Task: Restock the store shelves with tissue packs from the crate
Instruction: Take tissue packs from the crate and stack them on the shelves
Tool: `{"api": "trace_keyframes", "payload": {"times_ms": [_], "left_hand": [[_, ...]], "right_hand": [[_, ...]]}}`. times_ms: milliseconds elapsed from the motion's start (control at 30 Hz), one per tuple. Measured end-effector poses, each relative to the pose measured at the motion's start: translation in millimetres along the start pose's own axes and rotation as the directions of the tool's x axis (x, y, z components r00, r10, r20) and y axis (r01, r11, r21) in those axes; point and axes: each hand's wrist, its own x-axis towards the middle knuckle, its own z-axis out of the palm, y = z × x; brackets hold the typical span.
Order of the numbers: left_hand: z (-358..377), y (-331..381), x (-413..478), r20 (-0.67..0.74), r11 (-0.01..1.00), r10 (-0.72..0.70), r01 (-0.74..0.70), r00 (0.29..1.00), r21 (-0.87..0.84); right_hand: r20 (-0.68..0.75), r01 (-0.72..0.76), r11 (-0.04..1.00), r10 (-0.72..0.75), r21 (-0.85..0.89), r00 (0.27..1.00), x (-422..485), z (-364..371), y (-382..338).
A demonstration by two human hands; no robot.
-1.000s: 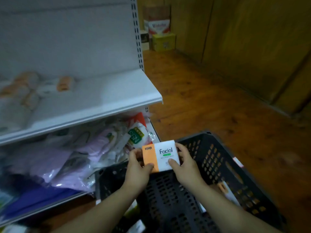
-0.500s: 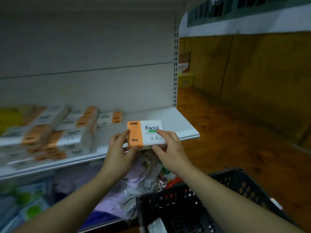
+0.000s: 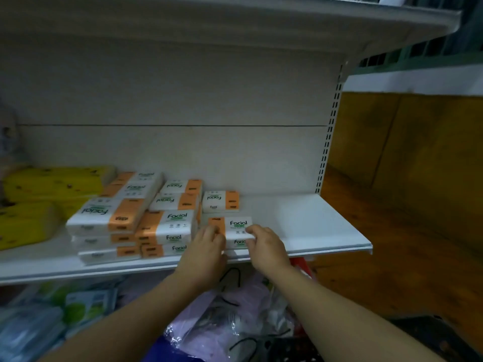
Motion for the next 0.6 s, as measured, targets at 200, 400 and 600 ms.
{"api": "trace_keyframes", "payload": {"times_ms": [200, 400, 600], "left_hand": [[8.0, -2.4, 18.9, 0.176, 0.995, -0.101, 0.099, 0.979, 0.019], [14.0, -0.5, 35.2, 0.227, 0.966, -0.244, 0.258, 0.943, -0.032], [20.8, 14.8, 34.0, 0.224, 0.975, -0.177, 0.201, 0.958, -0.091]], "right_hand": [[-0.060, -0.069, 0.997, 0.070, 0.020, 0.996, 20.5, 14.0, -6.8], [0.202, -0.076, 0.996, 0.082, -0.036, 0.976, 43.2, 20.9, -5.7], [0.119, -0.028, 0.999, 0.023, 0.033, 0.993, 18.8, -12.5, 20.6]]}}
